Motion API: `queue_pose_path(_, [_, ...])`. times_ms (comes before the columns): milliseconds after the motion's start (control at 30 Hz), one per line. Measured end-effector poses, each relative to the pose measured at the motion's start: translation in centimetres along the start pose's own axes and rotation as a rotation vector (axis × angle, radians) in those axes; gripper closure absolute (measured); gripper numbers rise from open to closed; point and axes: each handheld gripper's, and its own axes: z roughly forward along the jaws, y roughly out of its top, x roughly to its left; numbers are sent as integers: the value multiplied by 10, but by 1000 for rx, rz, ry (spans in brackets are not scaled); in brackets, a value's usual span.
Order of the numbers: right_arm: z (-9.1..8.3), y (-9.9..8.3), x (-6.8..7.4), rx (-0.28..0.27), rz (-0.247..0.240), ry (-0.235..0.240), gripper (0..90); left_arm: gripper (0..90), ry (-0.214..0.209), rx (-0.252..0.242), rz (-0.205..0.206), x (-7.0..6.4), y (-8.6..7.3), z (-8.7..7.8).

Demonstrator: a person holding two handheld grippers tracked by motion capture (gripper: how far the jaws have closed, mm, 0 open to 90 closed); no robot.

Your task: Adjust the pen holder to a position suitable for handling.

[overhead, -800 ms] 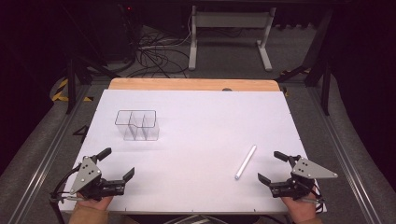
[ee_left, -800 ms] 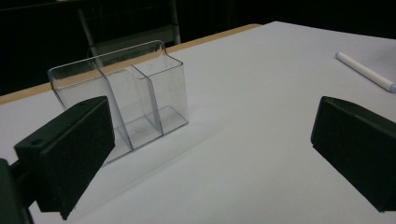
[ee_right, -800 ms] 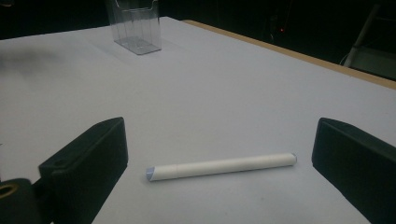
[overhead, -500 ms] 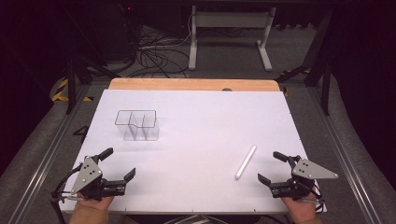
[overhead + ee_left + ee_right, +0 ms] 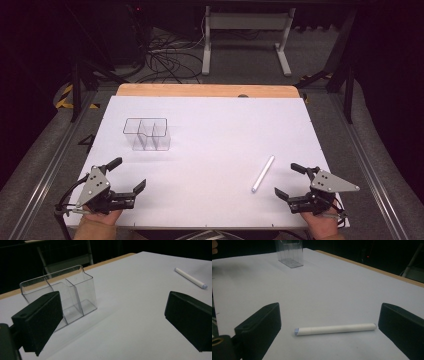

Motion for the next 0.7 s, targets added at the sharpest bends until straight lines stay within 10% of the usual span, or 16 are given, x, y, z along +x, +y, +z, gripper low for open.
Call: queue_pose_path(700, [3, -6, -1, 2, 33, 21, 47, 110, -78, 56, 4, 16, 26, 10])
